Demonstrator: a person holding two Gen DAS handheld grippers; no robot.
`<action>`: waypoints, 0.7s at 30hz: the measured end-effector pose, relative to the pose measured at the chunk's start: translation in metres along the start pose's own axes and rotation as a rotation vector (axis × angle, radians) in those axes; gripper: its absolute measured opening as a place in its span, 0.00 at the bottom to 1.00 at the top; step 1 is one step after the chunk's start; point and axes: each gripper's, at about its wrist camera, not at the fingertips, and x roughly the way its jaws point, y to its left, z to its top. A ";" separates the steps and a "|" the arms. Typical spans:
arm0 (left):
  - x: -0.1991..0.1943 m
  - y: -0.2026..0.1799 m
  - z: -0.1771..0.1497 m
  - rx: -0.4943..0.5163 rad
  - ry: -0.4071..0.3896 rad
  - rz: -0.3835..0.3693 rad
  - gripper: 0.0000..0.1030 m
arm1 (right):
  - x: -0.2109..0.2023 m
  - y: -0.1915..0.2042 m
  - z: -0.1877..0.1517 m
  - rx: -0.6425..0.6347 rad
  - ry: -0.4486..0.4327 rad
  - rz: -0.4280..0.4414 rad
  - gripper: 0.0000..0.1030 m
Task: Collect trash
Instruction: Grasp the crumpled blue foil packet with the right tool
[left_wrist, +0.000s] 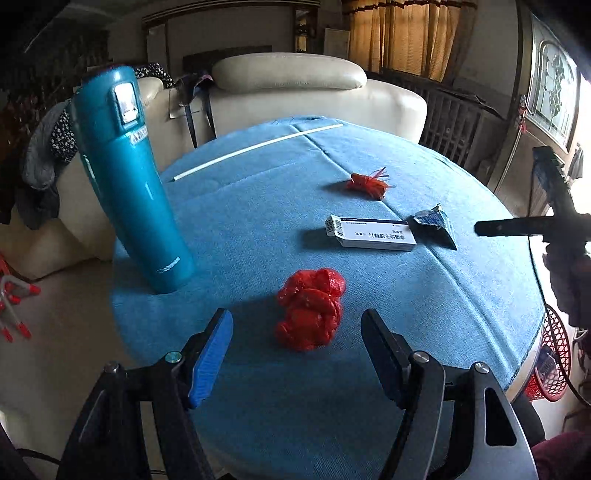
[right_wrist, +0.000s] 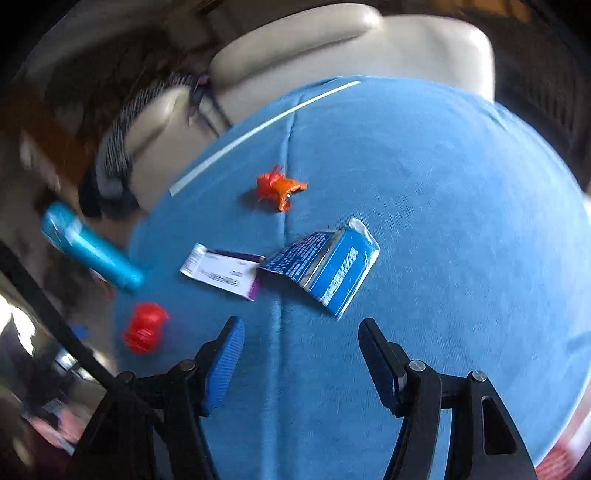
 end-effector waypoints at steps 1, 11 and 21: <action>0.004 0.000 0.000 0.003 0.010 -0.008 0.71 | 0.007 0.003 0.004 -0.049 0.015 -0.025 0.67; 0.021 0.005 0.005 0.065 0.072 -0.024 0.71 | 0.073 0.010 0.021 -0.429 0.171 -0.194 0.69; 0.048 0.005 0.025 0.095 0.115 -0.093 0.71 | 0.105 0.003 0.057 -0.491 0.174 -0.110 0.71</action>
